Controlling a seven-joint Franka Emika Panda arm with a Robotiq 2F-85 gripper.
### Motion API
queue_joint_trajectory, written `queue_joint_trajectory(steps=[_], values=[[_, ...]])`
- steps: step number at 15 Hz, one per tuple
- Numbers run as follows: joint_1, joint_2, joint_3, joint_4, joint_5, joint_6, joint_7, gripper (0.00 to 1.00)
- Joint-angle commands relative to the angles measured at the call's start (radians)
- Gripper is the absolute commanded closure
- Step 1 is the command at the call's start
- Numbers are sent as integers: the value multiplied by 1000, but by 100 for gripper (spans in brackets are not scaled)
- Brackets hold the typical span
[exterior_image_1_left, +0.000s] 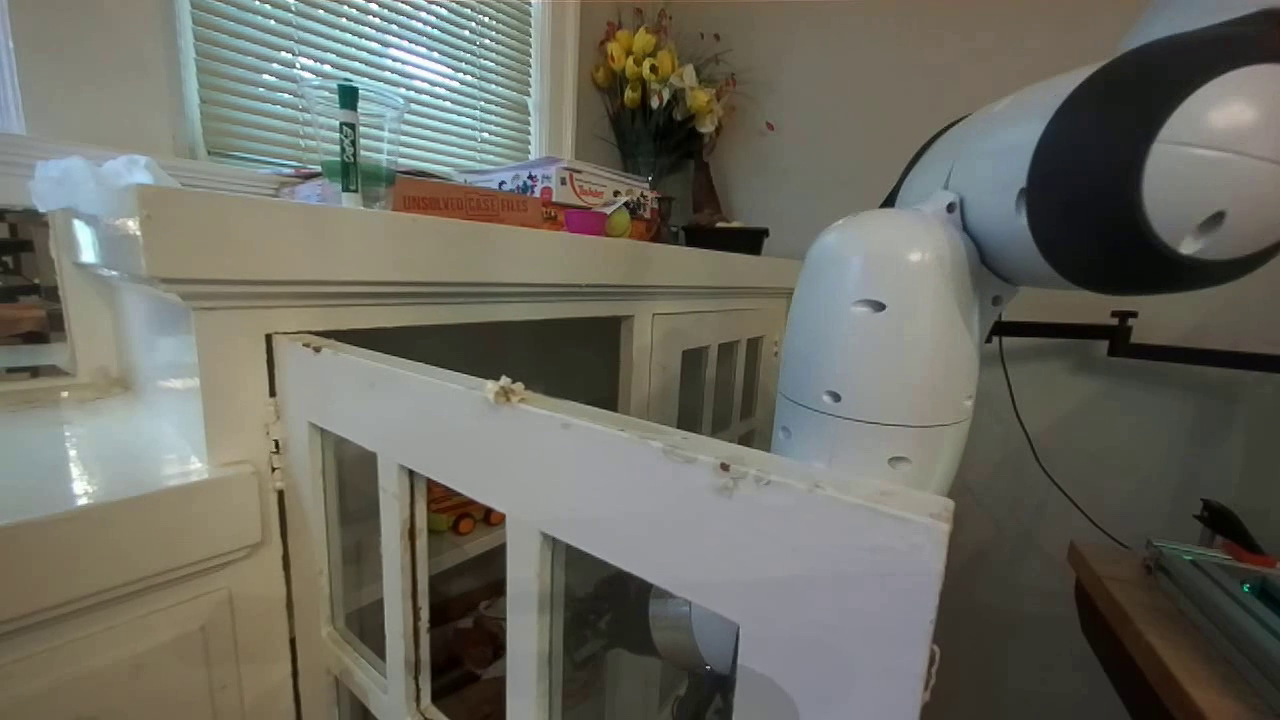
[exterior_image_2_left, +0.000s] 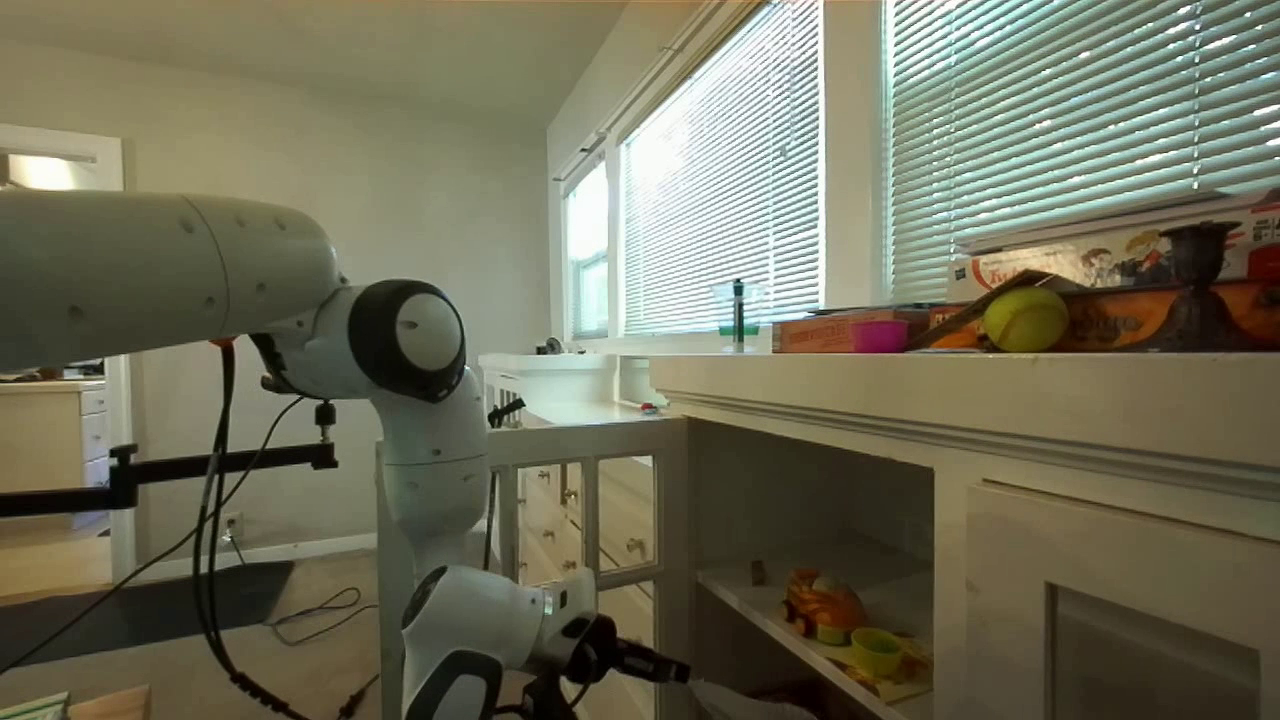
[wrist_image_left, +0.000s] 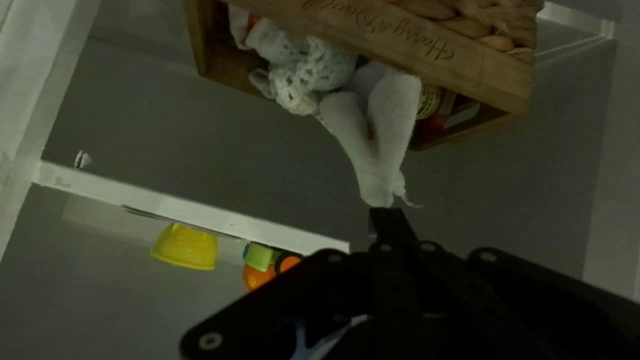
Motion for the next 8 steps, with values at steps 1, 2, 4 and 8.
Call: queue_joint_trajectory(steps=[1,2,4,8], values=[[172,-58,-101,-85,183,-2,1,100],[212,-56,-128,-91,227,-4,1,100],[287,-63,-168,-118,307,-5,-1,100],[419,-85,-233,-197,448,-5,-1,100]])
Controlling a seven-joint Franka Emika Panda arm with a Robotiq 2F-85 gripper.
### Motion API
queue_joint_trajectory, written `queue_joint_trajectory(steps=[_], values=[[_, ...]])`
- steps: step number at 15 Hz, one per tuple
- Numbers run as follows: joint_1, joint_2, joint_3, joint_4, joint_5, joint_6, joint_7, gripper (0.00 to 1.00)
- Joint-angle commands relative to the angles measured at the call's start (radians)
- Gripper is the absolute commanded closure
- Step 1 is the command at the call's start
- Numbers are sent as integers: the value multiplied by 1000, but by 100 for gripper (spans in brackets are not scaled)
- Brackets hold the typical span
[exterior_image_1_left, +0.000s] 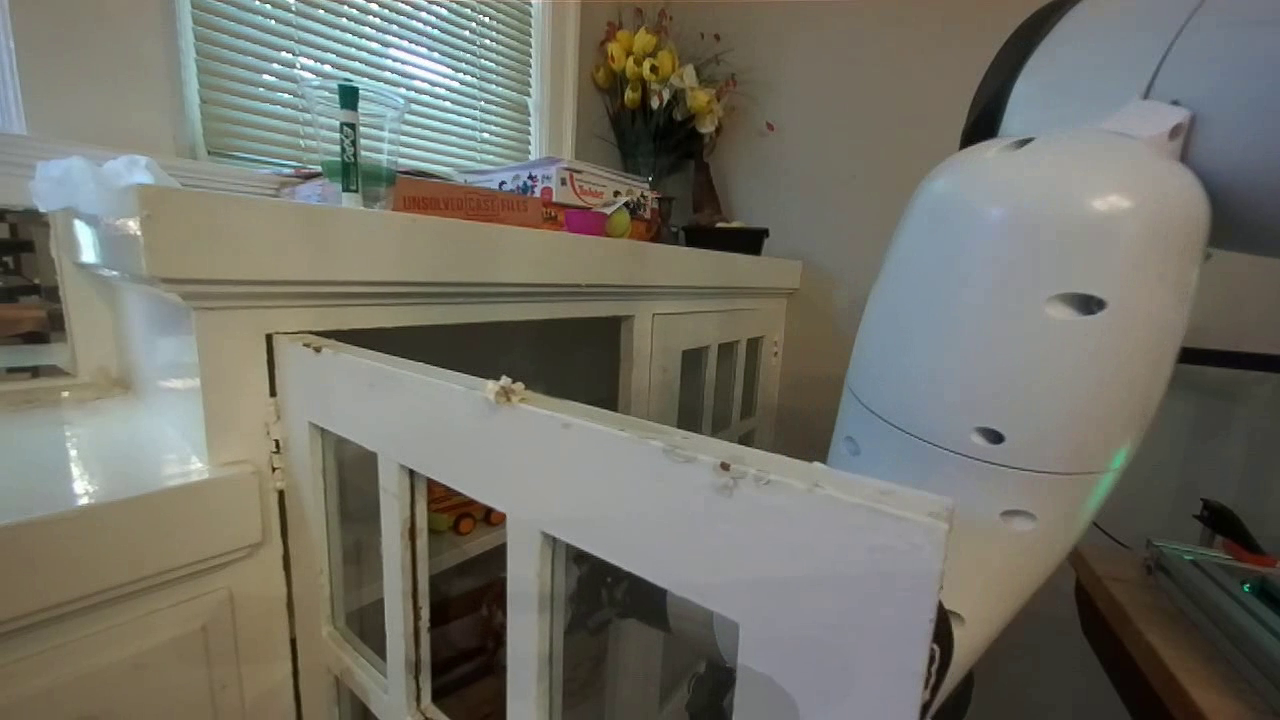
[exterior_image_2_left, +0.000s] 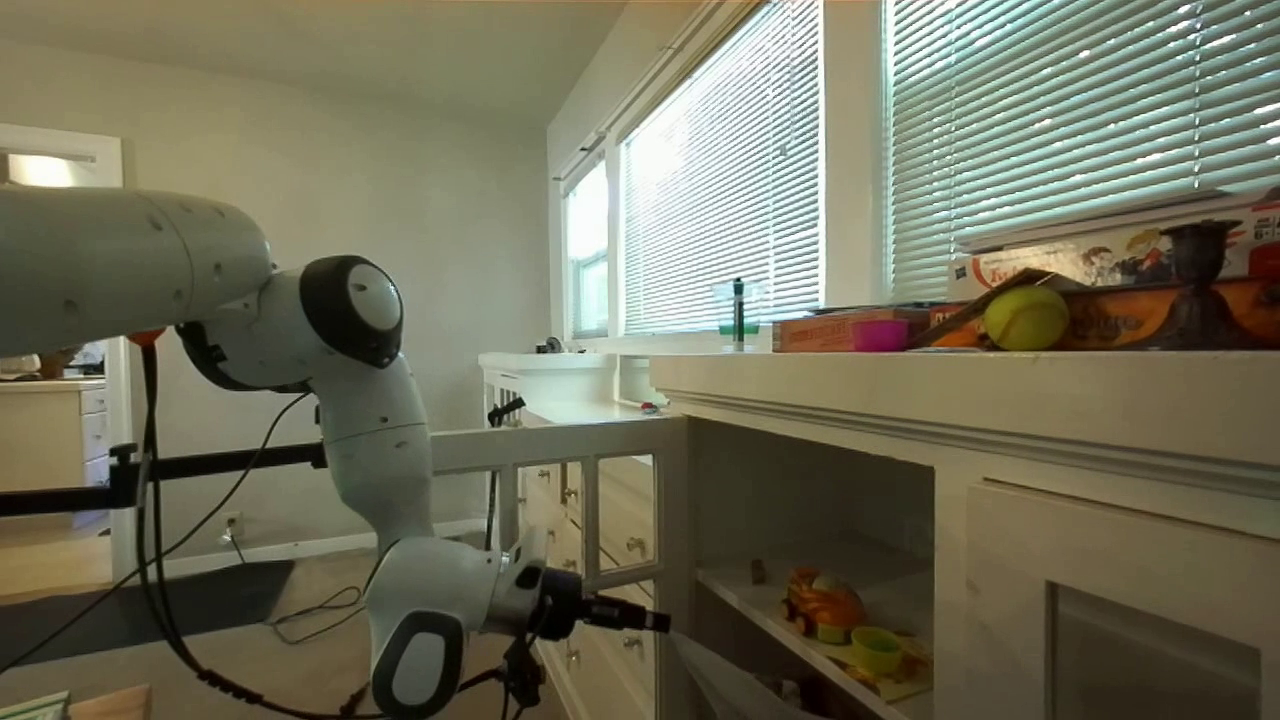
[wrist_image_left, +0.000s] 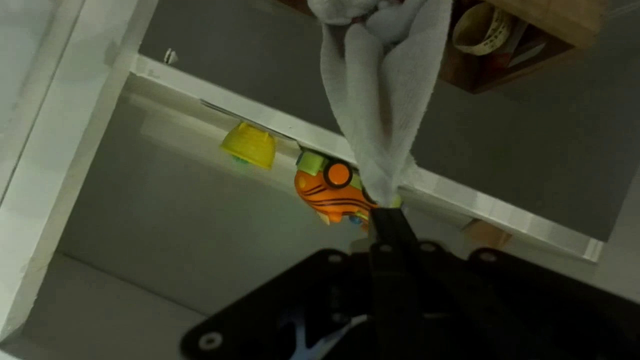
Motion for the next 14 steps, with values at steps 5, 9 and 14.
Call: queue_joint_trajectory(steps=[5,9,14], values=[[110,-13,-51,-73,103,0,-2,99],[119,-16,-57,-85,105,0,-2,99],[119,-21,-58,-89,105,0,-2,99]])
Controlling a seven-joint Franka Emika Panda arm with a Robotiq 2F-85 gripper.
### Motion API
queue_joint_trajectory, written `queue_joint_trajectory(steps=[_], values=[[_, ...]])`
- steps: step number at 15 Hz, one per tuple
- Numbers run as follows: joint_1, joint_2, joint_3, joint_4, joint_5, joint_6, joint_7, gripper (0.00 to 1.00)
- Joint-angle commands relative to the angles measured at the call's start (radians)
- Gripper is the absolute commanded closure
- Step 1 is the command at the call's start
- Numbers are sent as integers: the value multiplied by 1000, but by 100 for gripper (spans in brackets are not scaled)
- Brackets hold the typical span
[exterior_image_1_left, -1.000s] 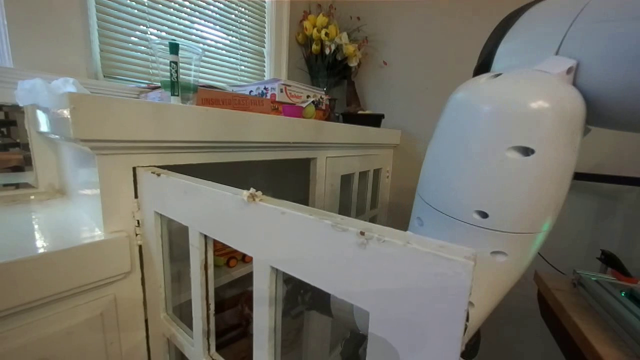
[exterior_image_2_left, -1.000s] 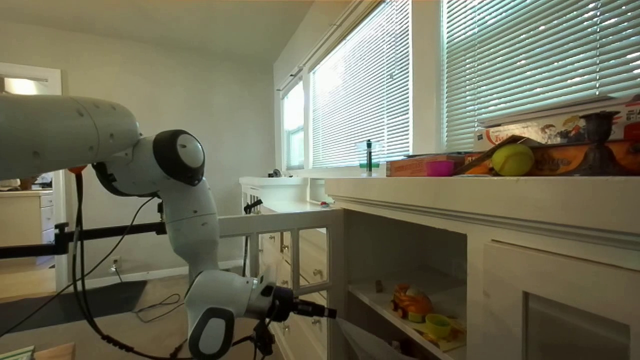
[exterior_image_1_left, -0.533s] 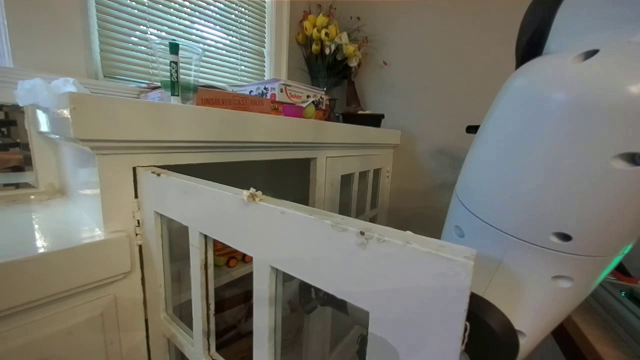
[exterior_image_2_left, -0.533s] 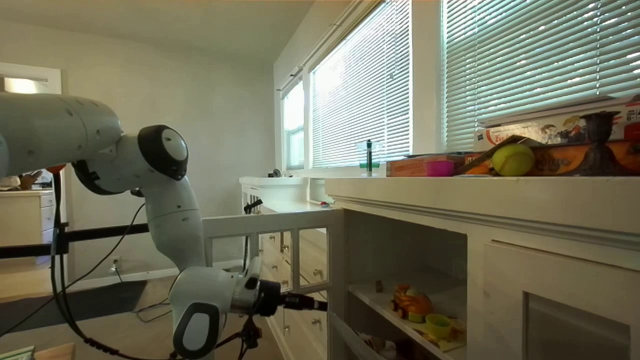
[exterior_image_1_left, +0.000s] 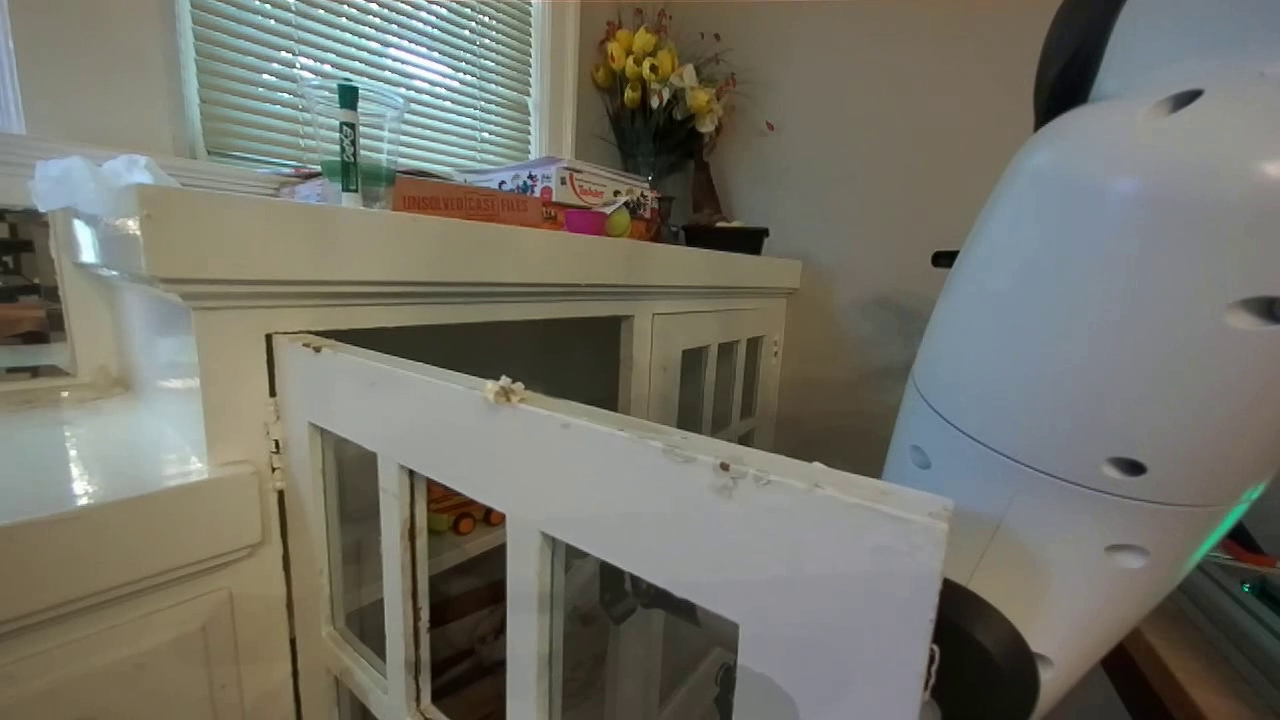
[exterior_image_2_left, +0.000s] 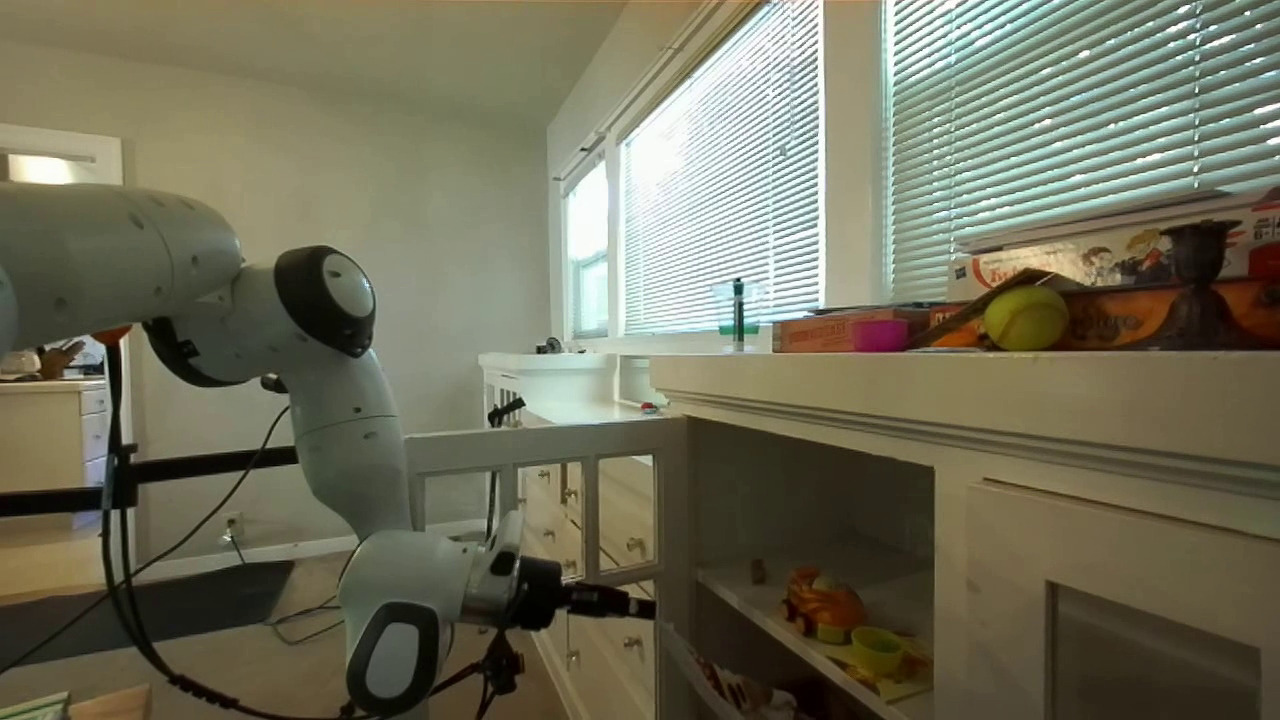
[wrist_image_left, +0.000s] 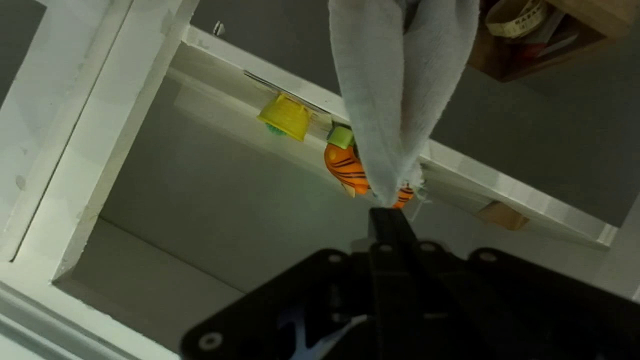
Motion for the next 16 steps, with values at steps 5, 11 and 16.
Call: queue_joint_trajectory(steps=[5,11,16], values=[[-2,-1,2,-2,0,0,-2,99],[-2,-1,2,-3,0,0,-2,99],[-25,-26,18,-37,-18,23,4,100]])
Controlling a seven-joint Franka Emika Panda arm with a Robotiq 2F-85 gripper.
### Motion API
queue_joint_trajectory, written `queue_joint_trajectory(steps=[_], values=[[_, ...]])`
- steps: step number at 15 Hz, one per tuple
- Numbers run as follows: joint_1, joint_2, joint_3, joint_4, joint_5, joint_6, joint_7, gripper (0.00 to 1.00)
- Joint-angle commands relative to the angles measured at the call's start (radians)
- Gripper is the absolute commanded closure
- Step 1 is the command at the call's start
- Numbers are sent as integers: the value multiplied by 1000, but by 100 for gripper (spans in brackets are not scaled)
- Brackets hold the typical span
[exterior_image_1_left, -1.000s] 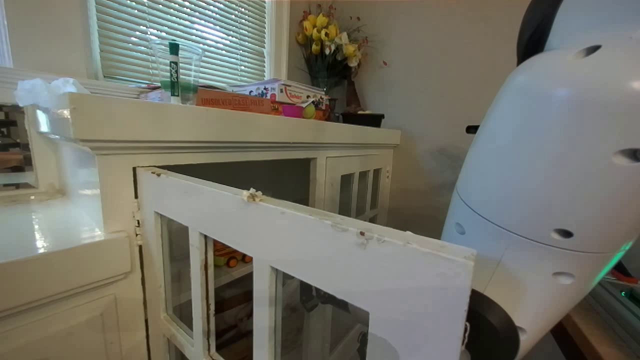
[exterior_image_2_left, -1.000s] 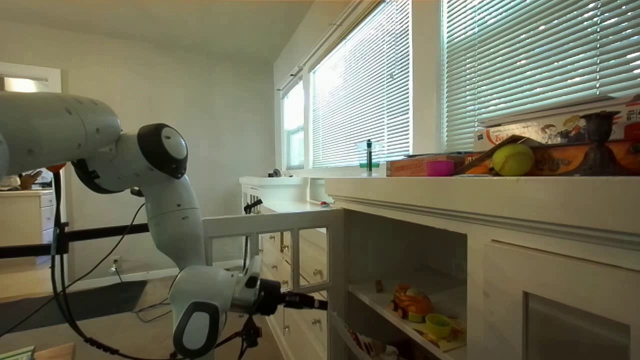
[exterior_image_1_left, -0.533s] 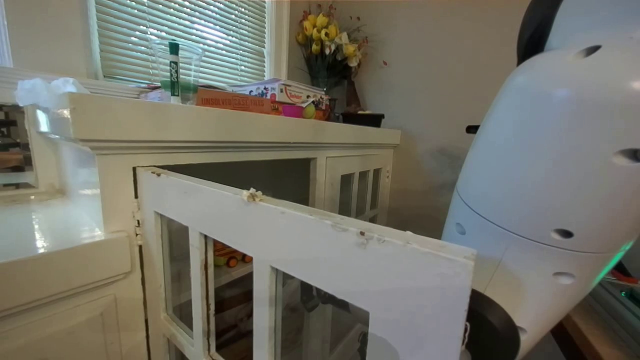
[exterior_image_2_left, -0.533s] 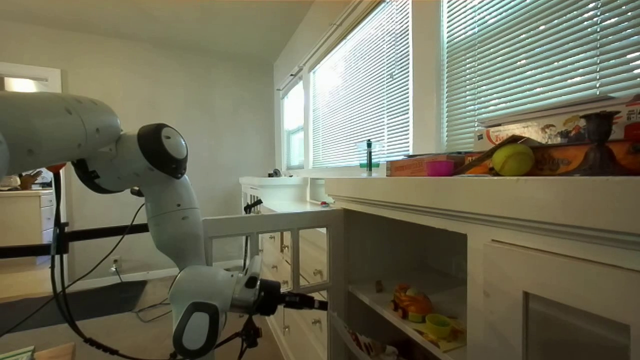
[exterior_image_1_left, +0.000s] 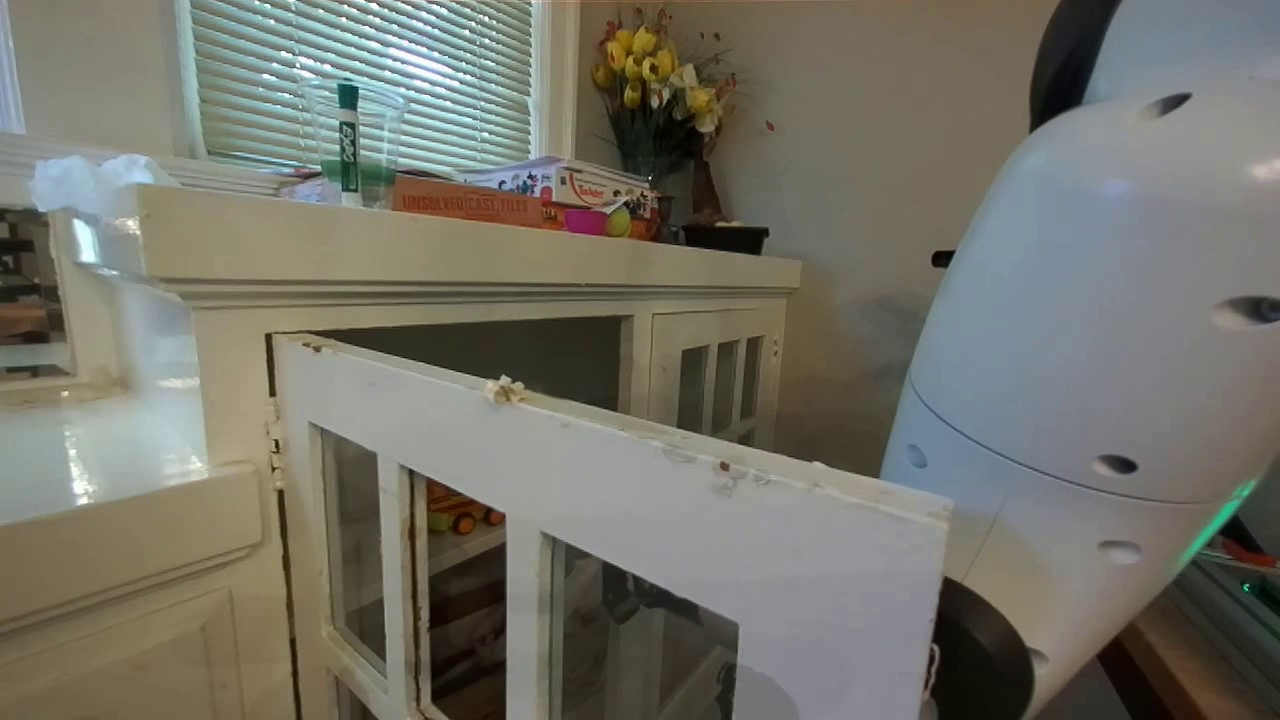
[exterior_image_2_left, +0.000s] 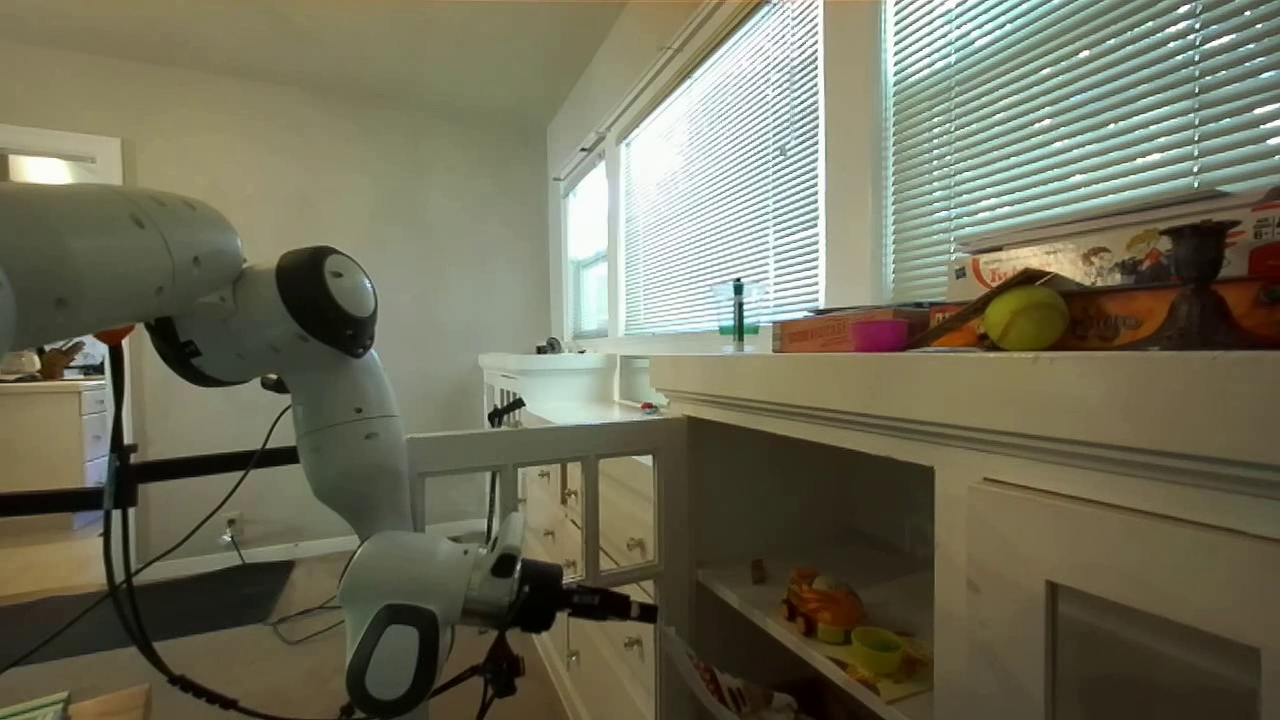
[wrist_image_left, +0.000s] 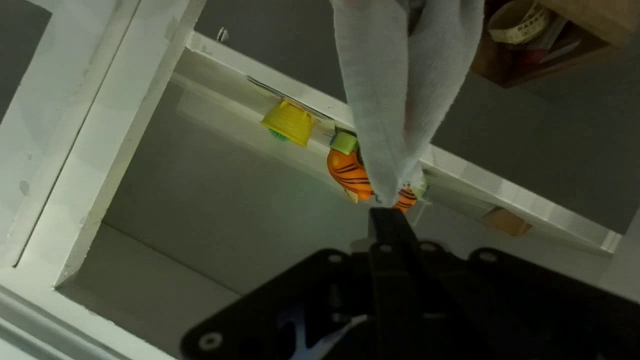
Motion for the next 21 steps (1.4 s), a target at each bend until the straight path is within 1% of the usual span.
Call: queue_joint_trajectory(steps=[1,4,7,9,10,15,17,21], values=[[-10,-30,10,-46,-1,24,9,100],[24,-38,0,-75,50,15,17,100],[27,-51,12,-100,74,15,40,100],[47,-50,14,-109,97,15,44,100],[-2,-26,21,-62,47,15,14,99],[13,-30,22,-77,52,15,25,100],[6,-31,21,-96,67,23,51,100],[-8,-31,6,-153,94,23,144,100]])
